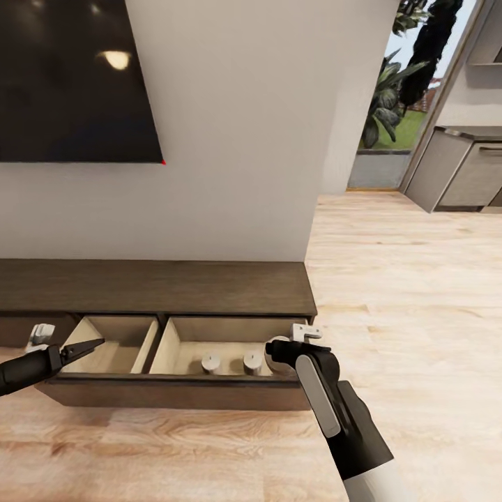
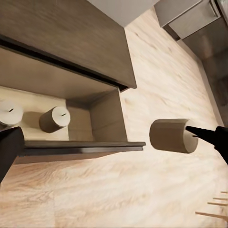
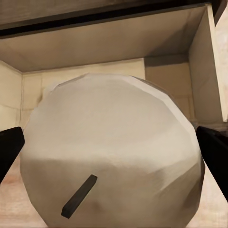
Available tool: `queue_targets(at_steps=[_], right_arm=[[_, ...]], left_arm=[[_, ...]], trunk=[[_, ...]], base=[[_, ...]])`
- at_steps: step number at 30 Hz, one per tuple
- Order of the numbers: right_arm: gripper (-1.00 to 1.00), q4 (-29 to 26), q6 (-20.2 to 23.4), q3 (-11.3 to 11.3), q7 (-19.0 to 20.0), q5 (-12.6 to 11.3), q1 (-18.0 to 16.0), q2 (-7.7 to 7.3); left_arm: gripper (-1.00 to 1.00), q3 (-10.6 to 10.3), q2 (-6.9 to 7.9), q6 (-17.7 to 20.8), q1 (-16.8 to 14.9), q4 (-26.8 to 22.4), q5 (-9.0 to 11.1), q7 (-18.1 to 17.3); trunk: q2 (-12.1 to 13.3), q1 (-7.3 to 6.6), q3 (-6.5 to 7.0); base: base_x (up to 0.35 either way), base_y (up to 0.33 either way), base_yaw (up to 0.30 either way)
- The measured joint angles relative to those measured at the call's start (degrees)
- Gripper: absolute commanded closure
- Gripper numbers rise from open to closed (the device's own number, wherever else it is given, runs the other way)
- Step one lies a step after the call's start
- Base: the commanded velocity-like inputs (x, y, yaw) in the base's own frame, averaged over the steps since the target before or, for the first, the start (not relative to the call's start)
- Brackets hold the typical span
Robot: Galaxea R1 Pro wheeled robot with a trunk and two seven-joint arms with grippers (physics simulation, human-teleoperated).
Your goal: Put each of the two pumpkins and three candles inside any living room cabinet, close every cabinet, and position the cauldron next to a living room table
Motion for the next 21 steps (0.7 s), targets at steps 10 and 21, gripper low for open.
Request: queue_targets(at_steps=[10, 21], right_arm=[[1.0, 2.35, 0.02, -0.1, -0.08, 0.01, -0.02, 0.0], [1.0, 3.65, 0.03, -0.13, -0.09, -0.02, 0.0, 0.0]], left_arm=[[-1.0, -0.02, -0.01, -0.06, 0.0, -0.01, 0.0, -0.01], [-1.0, -0.02, -0.07, -0.06, 0.01, -0.01, 0.0, -0.01]], trunk=[[0.0, 0.0, 0.0], [0.0, 0.0, 0.0]], base=[[0.245, 0.0, 0.0], [0.173, 0.0, 0.0]])
